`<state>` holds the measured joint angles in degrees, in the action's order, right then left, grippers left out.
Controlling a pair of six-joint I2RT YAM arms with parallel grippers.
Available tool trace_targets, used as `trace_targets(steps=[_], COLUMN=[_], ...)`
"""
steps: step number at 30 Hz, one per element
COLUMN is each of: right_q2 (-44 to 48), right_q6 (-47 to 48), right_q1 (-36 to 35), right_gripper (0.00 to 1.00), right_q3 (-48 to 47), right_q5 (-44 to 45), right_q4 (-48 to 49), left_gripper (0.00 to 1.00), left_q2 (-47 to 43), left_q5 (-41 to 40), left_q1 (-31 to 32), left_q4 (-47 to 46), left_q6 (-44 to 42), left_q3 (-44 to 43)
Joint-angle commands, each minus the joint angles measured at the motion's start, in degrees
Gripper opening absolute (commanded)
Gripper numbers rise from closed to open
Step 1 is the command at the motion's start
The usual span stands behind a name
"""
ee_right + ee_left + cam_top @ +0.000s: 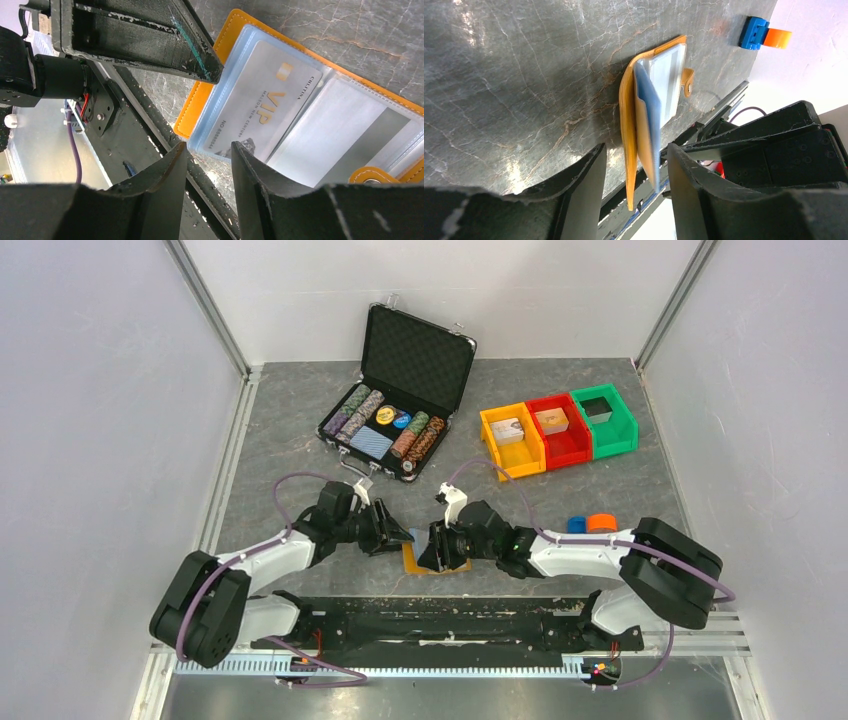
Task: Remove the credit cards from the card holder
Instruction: Remove the credit card from the card holder.
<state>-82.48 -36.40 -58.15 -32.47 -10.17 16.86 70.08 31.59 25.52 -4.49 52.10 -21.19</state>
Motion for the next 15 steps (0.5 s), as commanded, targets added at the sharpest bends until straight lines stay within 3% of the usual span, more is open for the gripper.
trace_targets(steps=[1, 6, 11, 15], right_q2=[1.3, 2.3, 3.1, 1.8], right_q6=[0.7, 1.2, 1.5, 1.7], right_q1=[-0.2, 0.2, 1.5, 2.8], right_gripper=[0.40, 0.38, 0.37, 0.36], right_q3=[-2.0, -1.5, -1.0, -1.5], right_q5=[1.9, 4.2, 4.7, 2.4], right_q4=[0.7, -1.3, -1.7, -1.3], left_gripper=[0.57, 0.60, 0.59, 0.49], left_q2=[-1.6, -2.0, -5.3, -8.4], left_q5=[-1.2, -3.5, -9.6, -9.6], left_q1=[0.1, 0.1, 0.2, 0.2], left_q4=[1.0, 4.1, 16.5, 20.5], left_q6=[0.5, -1.3, -5.6, -6.2], left_q3=[-0.5, -1.8, -6.0, -9.2])
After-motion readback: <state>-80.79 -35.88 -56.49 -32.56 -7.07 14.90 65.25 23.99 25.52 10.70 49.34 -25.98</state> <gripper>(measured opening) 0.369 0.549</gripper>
